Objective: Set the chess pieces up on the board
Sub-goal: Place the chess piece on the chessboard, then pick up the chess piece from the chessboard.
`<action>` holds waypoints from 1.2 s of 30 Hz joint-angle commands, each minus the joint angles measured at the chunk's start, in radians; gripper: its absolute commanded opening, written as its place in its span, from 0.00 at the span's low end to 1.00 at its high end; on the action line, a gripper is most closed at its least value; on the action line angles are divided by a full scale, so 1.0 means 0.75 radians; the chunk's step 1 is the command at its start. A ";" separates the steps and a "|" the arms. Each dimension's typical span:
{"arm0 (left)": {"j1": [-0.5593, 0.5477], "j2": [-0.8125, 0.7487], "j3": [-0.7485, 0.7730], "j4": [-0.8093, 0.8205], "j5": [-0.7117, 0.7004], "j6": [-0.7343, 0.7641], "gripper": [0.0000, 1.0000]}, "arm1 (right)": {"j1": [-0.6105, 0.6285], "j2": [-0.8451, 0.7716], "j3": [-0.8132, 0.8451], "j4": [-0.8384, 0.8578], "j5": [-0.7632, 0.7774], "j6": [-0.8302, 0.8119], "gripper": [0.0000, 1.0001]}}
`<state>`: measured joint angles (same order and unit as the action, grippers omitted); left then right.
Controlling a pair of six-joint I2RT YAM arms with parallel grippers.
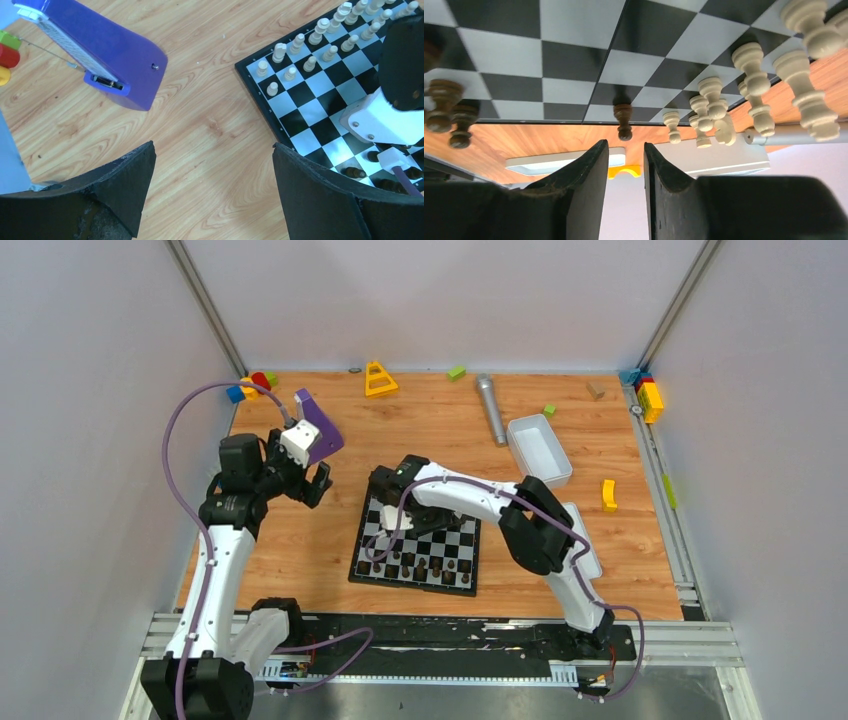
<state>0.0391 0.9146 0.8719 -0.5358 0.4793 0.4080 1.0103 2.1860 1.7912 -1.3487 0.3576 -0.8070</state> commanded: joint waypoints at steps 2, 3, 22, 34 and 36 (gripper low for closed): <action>0.009 0.048 0.033 -0.007 0.164 0.054 0.95 | -0.076 -0.243 0.066 -0.010 -0.276 0.104 0.34; 0.009 0.069 0.042 -0.013 0.187 0.058 0.95 | -0.099 -0.283 0.053 -0.001 -0.326 0.115 0.35; -0.691 0.457 0.221 0.055 0.065 0.116 0.95 | -1.030 -1.176 -0.694 0.673 -1.119 0.366 0.39; -0.993 0.865 0.437 0.058 -0.103 0.014 0.91 | -1.452 -1.467 -1.046 0.894 -1.383 0.532 0.41; -1.018 0.917 0.474 0.025 -0.119 -0.006 0.89 | -1.459 -1.488 -1.083 0.919 -1.387 0.541 0.41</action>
<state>-0.6876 1.5440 1.1553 -0.5060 0.4370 0.4530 -0.0731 1.1084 1.0264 -0.7506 -0.6056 -0.4454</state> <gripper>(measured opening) 0.902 0.411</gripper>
